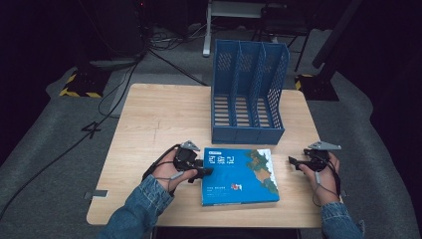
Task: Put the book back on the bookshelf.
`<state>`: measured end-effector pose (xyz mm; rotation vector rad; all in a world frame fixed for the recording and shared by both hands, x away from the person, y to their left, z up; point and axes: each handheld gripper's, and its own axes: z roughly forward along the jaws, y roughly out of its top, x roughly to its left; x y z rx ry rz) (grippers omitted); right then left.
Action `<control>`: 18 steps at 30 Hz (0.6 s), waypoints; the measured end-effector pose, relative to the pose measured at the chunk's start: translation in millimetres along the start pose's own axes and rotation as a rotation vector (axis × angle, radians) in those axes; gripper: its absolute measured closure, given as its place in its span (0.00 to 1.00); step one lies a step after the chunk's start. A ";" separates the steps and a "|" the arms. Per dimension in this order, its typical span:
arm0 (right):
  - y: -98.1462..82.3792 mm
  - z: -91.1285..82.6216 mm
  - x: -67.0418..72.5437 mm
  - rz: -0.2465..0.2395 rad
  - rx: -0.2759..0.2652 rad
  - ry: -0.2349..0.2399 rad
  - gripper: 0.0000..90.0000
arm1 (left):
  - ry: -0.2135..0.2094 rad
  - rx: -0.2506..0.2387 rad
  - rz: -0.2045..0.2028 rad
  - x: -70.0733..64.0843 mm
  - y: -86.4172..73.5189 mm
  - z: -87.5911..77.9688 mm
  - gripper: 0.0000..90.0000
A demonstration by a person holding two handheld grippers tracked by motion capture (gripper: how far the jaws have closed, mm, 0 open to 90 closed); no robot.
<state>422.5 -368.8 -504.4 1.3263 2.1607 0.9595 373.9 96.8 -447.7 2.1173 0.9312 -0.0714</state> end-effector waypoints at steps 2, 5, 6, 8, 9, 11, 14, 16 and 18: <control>0.0 0.0 0.2 0.000 0.000 -0.001 0.22 | -0.024 -0.014 -0.008 1.8 -3.5 7.2 0.57; 0.0 0.0 0.2 0.001 0.000 -0.001 0.22 | -0.032 -0.023 -0.014 4.8 -6.3 11.2 0.57; 0.0 0.0 0.3 0.001 0.000 -0.001 0.22 | -0.036 -0.024 -0.020 5.8 -6.7 11.3 0.57; -0.1 0.0 0.3 0.001 0.000 -0.001 0.22 | -0.050 -0.026 -0.039 8.2 -7.9 11.9 0.55; 0.0 0.0 0.3 0.001 0.000 -0.001 0.22 | -0.045 -0.009 -0.056 9.5 -9.2 12.6 0.53; 0.0 0.0 0.3 0.001 0.000 -0.001 0.22 | -0.053 0.065 -0.068 9.4 -15.8 18.5 0.53; 0.0 0.0 0.4 -0.001 0.000 0.000 0.22 | -0.041 0.117 -0.025 -2.5 -13.1 18.9 0.55; 0.0 0.1 0.4 -0.003 -0.001 0.001 0.22 | -0.014 0.134 0.013 -6.7 -11.4 19.8 0.53; -0.1 0.0 0.5 -0.003 -0.001 0.001 0.22 | -0.026 0.131 0.015 -6.1 -11.8 20.5 0.53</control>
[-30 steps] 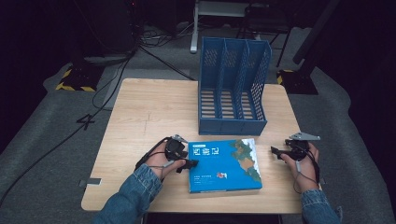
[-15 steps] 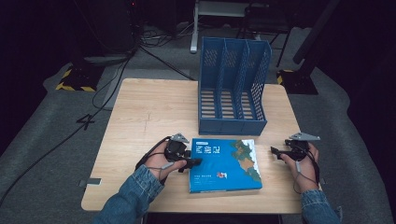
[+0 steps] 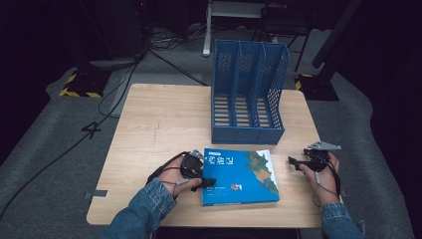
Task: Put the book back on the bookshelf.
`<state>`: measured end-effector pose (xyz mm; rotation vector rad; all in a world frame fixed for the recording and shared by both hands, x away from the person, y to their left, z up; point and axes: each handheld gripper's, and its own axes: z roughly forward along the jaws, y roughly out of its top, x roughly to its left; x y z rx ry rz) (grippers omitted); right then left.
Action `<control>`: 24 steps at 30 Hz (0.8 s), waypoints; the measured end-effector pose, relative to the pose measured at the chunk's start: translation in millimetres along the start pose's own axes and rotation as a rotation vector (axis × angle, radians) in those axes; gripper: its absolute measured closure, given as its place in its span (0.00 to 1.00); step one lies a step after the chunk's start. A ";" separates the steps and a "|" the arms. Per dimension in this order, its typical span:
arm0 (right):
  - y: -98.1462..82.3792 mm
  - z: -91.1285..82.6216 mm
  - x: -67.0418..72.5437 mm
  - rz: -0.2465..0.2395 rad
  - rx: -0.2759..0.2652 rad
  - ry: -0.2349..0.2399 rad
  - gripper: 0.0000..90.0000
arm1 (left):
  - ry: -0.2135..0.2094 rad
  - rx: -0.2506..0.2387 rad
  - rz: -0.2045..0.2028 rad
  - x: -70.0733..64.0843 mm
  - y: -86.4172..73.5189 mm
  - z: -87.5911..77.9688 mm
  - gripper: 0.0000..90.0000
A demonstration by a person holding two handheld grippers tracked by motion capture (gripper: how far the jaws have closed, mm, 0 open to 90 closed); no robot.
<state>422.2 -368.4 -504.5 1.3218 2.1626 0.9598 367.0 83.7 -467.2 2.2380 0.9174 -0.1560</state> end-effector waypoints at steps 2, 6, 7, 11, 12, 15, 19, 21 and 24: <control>-0.1 -0.1 0.3 0.000 0.000 0.001 0.22 | -0.025 -0.010 -0.013 3.1 -1.5 -0.4 0.53; 0.0 0.0 0.1 0.000 0.001 0.000 0.21 | -0.043 -0.020 -0.033 5.2 -3.1 -0.5 0.53; 0.2 0.3 0.2 0.004 0.003 -0.009 0.19 | -0.039 -0.023 -0.037 4.3 -3.3 0.0 0.53; 0.9 1.7 -1.5 0.036 0.016 -0.043 0.14 | -0.002 -0.008 0.010 -2.1 -2.1 1.3 0.49; 0.9 1.7 -1.5 0.035 0.016 -0.044 0.14 | 0.003 -0.005 0.023 -2.0 -2.1 1.2 0.50; -0.6 -0.8 -0.5 0.043 0.003 -0.048 0.23 | 0.003 -0.008 0.002 -0.3 -1.2 0.3 0.57; -0.3 -10.0 3.3 0.055 0.018 -0.032 0.55 | -0.034 -0.014 -0.026 -0.1 0.4 -0.1 0.70; 2.7 -14.2 6.4 0.081 0.047 0.021 0.65 | -0.034 -0.007 -0.017 -1.2 2.5 -2.0 0.74; 6.4 -18.9 10.5 0.063 0.001 0.057 0.61 | -0.047 0.000 -0.025 -0.9 5.9 -5.0 0.78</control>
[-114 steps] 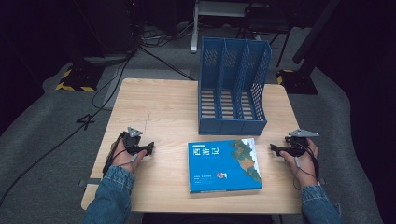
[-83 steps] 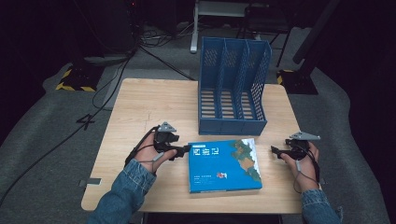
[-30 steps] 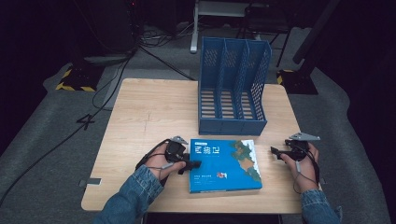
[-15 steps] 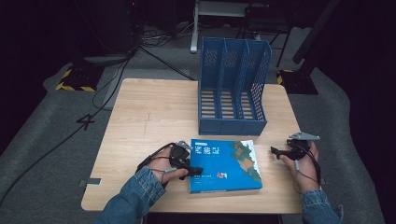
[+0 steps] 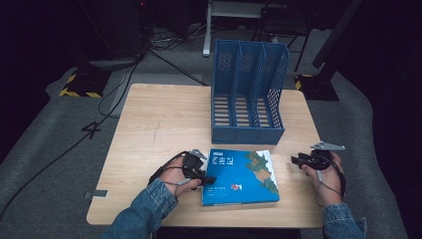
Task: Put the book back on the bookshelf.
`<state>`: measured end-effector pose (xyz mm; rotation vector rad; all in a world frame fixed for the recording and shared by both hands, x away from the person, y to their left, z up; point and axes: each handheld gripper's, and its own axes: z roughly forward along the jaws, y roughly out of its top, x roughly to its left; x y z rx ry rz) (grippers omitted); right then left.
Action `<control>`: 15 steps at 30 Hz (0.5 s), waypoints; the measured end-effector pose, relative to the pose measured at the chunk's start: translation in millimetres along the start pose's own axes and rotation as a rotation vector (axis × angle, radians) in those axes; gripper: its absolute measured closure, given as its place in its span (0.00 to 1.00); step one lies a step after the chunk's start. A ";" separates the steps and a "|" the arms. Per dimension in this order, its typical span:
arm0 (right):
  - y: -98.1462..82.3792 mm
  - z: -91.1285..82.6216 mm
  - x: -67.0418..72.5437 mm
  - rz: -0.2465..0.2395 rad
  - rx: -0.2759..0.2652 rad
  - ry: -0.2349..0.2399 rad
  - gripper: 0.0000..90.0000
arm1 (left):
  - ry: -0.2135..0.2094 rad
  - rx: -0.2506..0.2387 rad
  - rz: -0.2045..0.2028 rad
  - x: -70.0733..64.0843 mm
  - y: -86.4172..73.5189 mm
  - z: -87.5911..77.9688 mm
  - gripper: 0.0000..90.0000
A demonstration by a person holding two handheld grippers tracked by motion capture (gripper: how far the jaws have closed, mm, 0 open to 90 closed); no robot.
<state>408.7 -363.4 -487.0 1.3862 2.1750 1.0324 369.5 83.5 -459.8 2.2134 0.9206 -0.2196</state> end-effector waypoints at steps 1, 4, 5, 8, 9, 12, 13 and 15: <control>2.2 -2.2 2.7 -0.034 -0.020 -0.004 0.58 | -0.009 0.004 -0.006 -0.1 2.0 -1.4 0.81; 7.9 -12.1 12.1 -0.081 -0.058 -0.020 0.53 | -0.018 0.038 -0.019 -0.7 8.8 -4.4 0.84; 9.1 -16.1 15.6 -0.075 -0.073 -0.028 0.51 | -0.021 0.045 -0.021 -0.8 10.3 -4.7 0.84; 11.4 -25.4 23.4 -0.100 -0.111 -0.052 0.50 | -0.022 0.043 -0.008 -1.6 16.4 -6.4 0.85; 12.5 -29.1 27.3 -0.114 -0.121 -0.057 0.49 | -0.021 0.037 -0.001 -2.4 18.3 -7.0 0.86; 14.5 -34.4 34.6 -0.147 -0.130 -0.068 0.47 | -0.013 0.027 0.016 -4.3 22.7 -8.6 0.87; 16.7 -39.9 44.4 -0.178 -0.137 -0.072 0.46 | -0.004 0.027 0.023 -5.4 24.7 -9.5 0.87; 17.7 -42.1 49.2 -0.194 -0.140 -0.069 0.46 | -0.003 0.022 0.026 -6.3 27.8 -10.0 0.87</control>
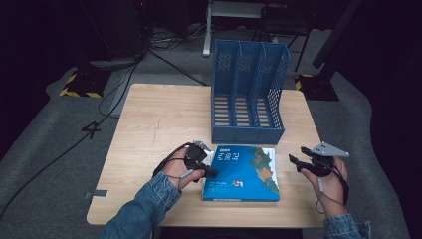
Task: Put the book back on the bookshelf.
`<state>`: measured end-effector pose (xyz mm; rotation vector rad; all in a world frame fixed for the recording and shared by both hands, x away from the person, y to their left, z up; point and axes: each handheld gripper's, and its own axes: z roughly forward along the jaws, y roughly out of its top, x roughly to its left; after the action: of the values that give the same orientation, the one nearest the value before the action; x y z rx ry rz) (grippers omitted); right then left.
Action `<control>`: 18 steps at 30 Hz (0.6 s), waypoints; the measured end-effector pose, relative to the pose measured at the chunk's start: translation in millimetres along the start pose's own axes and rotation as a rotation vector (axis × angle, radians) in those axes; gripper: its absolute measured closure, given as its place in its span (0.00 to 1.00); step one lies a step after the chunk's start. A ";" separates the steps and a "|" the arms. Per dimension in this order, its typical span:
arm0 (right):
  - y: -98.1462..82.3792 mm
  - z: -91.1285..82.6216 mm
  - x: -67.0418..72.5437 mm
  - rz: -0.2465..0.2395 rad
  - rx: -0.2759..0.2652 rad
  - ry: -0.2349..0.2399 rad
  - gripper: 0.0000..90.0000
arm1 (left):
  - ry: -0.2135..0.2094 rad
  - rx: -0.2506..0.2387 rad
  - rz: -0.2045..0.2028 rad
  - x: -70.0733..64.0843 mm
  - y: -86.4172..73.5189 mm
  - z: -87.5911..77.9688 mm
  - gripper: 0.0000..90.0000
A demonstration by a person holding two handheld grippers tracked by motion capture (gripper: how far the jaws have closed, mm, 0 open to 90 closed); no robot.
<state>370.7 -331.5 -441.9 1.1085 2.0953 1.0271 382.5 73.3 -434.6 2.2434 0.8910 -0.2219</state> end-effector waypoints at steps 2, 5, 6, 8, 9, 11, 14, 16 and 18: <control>4.7 -4.1 9.4 -0.041 -0.014 0.006 0.46 | 0.004 0.004 0.009 -0.3 3.1 -0.7 0.87; 12.0 -9.8 23.9 -0.081 -0.026 0.018 0.45 | 0.008 0.005 0.023 -2.0 7.6 -2.3 0.88; 14.7 -12.0 30.1 -0.094 -0.031 0.024 0.44 | 0.010 0.003 0.027 -2.6 8.6 -2.7 0.88; 18.1 -14.9 39.3 -0.115 -0.033 0.027 0.43 | 0.017 -0.007 0.035 -4.4 10.3 -3.9 0.88; 21.8 -17.7 51.5 -0.132 -0.033 0.033 0.41 | 0.016 -0.012 0.041 -5.8 11.7 -5.5 0.88; 23.8 -18.5 58.1 -0.140 -0.022 0.039 0.41 | 0.013 -0.016 0.045 -6.3 12.1 -6.3 0.88; 28.5 -17.8 78.5 -0.206 -0.013 0.071 0.40 | 0.012 -0.029 0.054 -10.4 13.6 -9.3 0.88; 30.4 -16.1 92.8 -0.250 0.000 0.095 0.39 | 0.014 -0.045 0.064 -13.1 14.9 -12.4 0.88; 31.5 -13.8 107.9 -0.294 0.015 0.128 0.38 | 0.011 -0.067 0.068 -15.5 15.1 -16.1 0.88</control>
<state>319.2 -232.8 -420.6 0.7280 2.2855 0.9608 379.3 67.9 -408.4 2.2101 0.8141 -0.1464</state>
